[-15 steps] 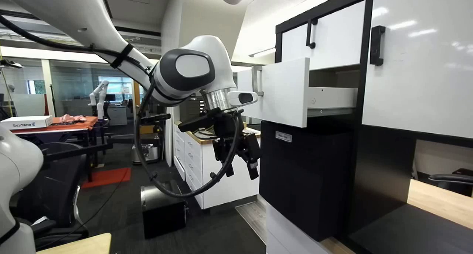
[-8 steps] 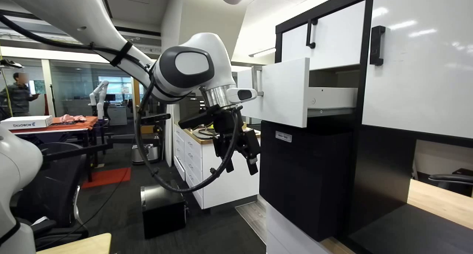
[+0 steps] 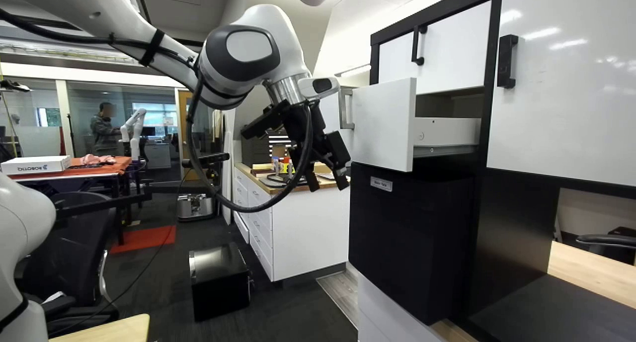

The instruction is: Push the open drawer closed

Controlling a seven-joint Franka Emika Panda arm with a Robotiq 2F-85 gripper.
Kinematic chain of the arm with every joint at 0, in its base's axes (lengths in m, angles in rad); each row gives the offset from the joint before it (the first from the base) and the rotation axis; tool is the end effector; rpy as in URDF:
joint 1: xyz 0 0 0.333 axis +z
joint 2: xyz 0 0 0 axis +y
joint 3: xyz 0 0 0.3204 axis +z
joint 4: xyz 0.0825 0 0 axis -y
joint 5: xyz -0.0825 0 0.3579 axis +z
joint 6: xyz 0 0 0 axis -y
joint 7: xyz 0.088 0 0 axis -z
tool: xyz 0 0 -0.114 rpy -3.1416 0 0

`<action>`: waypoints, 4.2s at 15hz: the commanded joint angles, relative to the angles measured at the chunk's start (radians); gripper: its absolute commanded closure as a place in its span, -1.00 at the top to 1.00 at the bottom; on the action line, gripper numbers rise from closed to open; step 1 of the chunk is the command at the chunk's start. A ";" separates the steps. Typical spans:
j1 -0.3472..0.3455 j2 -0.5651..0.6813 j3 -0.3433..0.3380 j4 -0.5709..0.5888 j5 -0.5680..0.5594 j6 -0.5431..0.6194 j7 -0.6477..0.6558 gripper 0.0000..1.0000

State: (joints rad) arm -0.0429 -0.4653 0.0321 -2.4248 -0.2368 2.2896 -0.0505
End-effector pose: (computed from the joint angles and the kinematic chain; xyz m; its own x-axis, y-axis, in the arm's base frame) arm 0.4129 -0.0097 0.5184 0.9363 0.1943 0.2926 0.1226 -0.9614 0.2461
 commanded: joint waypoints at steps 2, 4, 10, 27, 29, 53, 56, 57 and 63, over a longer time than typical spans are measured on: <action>0.015 -0.047 0.018 0.064 0.035 -0.060 0.062 1.00; 0.017 -0.056 0.025 0.089 0.045 -0.064 0.076 1.00; 0.014 -0.064 0.059 0.152 0.046 -0.062 0.144 1.00; -0.050 -0.068 0.139 0.143 -0.014 0.175 0.433 1.00; -0.054 -0.062 0.128 0.135 -0.006 0.194 0.415 1.00; -0.029 0.069 0.070 0.163 0.025 0.394 0.206 -0.89; -0.033 0.126 0.063 0.204 0.023 0.428 0.195 -0.89; -0.035 0.147 0.062 0.219 0.020 0.440 0.193 -0.89; -0.026 0.279 0.045 0.334 0.027 0.476 0.157 -0.89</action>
State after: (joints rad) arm -0.0729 -0.2709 0.1095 -2.1604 -0.2200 2.7445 0.1566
